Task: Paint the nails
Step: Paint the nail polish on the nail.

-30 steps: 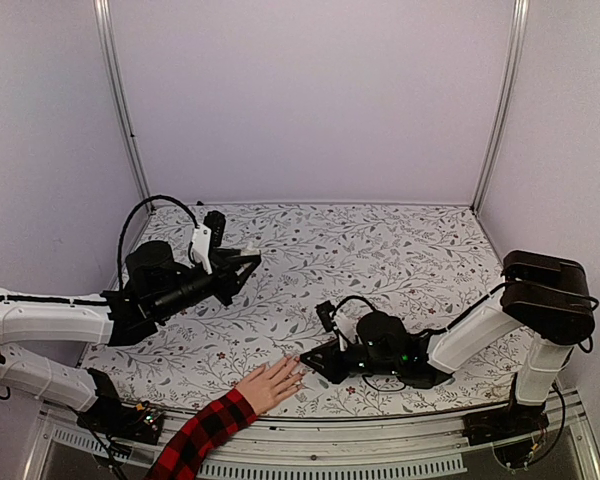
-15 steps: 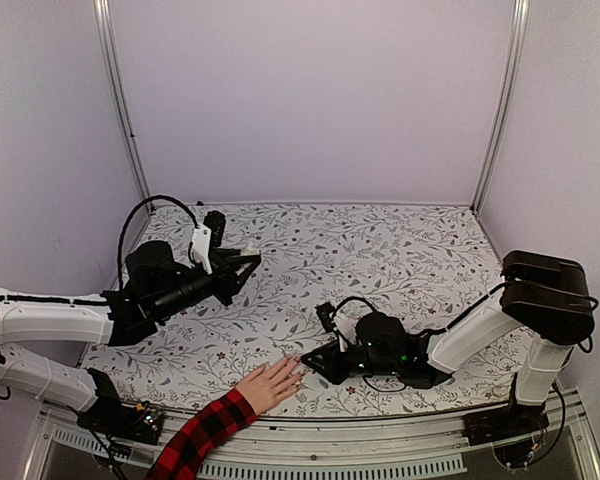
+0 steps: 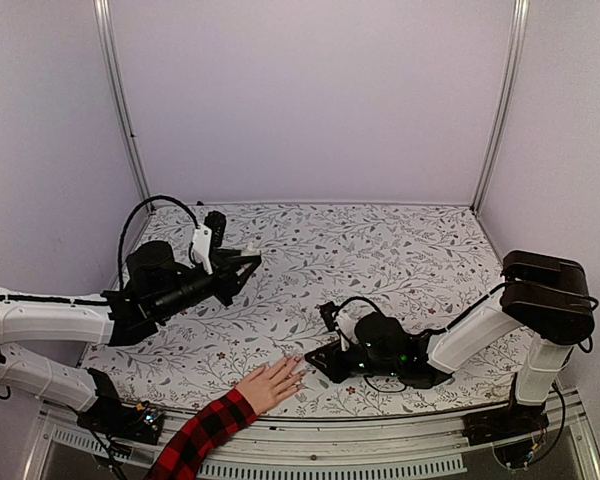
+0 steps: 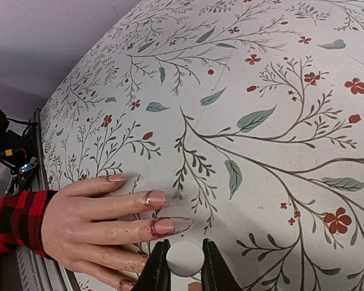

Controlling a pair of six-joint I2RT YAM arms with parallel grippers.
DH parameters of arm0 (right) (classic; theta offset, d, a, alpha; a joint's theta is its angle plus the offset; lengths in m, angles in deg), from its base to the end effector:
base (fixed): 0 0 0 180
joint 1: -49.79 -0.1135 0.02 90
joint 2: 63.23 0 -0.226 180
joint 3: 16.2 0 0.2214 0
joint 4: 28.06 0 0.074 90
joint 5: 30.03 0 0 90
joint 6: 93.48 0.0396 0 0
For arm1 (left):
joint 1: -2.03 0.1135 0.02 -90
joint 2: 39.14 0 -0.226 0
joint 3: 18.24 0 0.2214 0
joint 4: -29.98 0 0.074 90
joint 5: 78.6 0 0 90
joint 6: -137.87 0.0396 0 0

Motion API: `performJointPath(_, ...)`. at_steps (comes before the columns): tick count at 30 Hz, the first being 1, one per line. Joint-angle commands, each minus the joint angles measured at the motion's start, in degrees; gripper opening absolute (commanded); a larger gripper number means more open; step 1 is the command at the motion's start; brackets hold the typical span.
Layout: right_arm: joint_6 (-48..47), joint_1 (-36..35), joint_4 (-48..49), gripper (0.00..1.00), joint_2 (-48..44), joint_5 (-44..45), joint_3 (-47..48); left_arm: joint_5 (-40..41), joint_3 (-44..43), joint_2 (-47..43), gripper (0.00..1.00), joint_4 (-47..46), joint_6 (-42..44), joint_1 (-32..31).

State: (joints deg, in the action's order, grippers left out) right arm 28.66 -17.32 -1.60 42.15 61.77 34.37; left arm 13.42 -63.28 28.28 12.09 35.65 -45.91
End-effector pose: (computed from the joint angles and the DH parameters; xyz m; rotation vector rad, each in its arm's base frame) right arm 0.1207 0.2828 0.0965 -0.6508 2.1356 0.9922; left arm 0.1693 -0.1855 0.2290 0.4968 1.6326 -0.7646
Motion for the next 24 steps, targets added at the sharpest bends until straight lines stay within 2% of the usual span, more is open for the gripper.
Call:
performJointPath(1, 0.53, 0.05, -1.01, 0.0, -1.27, 2.02, -0.43, -0.18, -1.35, 0.43, 0.0, -1.9, 0.24, 0.39)
performJointPath(24, 0.46, 0.23, -1.78, 0.0, -5.22, 3.16, -1.89, -0.62, -2.3, 1.22, 0.0, -1.94, 0.36, 0.35)
